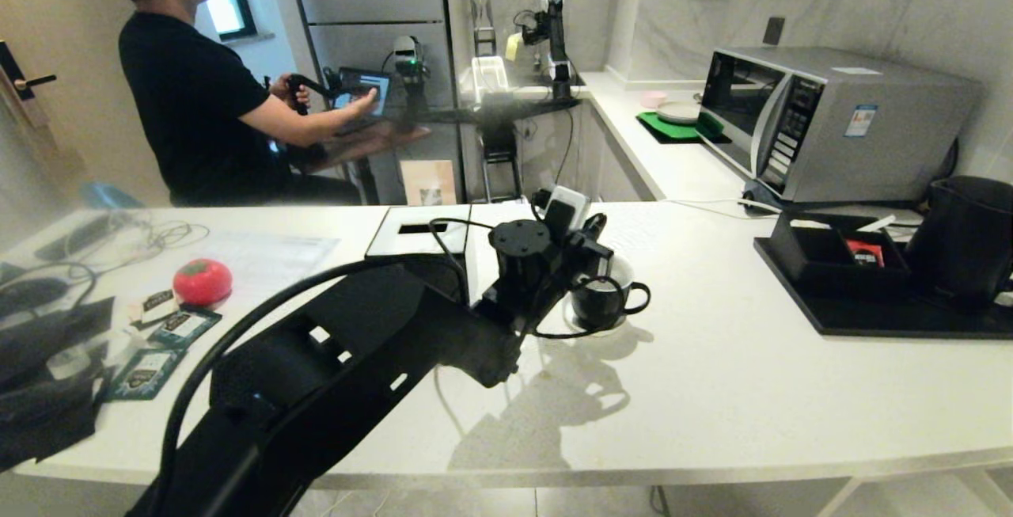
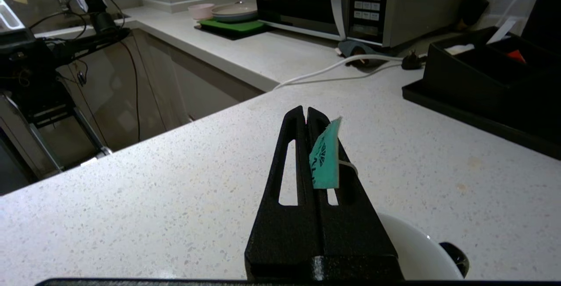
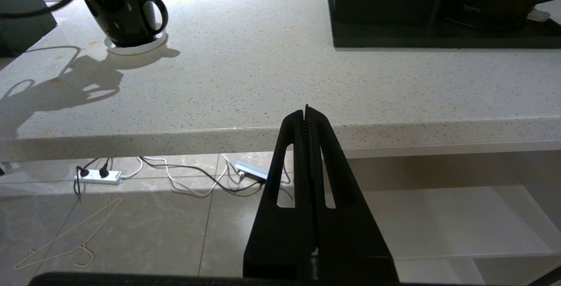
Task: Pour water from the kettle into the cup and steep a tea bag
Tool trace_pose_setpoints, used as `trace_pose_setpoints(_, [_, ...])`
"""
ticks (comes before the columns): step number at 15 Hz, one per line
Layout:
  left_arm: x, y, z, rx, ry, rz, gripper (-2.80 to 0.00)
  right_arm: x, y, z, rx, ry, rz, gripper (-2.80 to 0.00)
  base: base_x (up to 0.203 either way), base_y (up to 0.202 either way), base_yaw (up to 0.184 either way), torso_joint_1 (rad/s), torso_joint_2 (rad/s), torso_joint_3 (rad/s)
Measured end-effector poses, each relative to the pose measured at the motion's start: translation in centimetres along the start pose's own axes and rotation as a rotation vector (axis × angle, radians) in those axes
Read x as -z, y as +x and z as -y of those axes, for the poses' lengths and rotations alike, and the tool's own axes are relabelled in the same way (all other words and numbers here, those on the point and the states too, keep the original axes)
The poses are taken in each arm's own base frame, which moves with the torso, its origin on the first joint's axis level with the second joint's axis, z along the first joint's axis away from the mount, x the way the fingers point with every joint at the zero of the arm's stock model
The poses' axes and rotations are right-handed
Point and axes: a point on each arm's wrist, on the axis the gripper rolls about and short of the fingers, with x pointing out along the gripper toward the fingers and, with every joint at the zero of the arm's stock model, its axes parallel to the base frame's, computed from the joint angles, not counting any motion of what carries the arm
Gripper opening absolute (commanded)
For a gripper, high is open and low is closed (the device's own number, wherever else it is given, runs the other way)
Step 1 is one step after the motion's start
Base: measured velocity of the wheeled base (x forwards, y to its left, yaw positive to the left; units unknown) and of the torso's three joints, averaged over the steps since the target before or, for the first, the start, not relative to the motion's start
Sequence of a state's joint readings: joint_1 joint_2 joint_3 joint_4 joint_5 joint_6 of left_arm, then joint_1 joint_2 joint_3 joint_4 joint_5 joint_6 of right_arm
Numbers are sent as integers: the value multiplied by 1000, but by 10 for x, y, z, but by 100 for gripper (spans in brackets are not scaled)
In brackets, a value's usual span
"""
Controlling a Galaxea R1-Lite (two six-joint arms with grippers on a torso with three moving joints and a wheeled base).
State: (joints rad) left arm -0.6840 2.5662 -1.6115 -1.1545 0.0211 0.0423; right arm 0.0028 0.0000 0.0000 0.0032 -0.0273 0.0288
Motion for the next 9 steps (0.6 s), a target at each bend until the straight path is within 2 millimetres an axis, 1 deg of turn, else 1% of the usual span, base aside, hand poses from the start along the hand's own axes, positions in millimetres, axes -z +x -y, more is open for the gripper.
trace_pose_setpoints(9, [-53, -1, -8, -14, 3, 92, -280, 0, 0, 0, 0, 0, 0, -280, 0, 0, 0, 0, 0, 0])
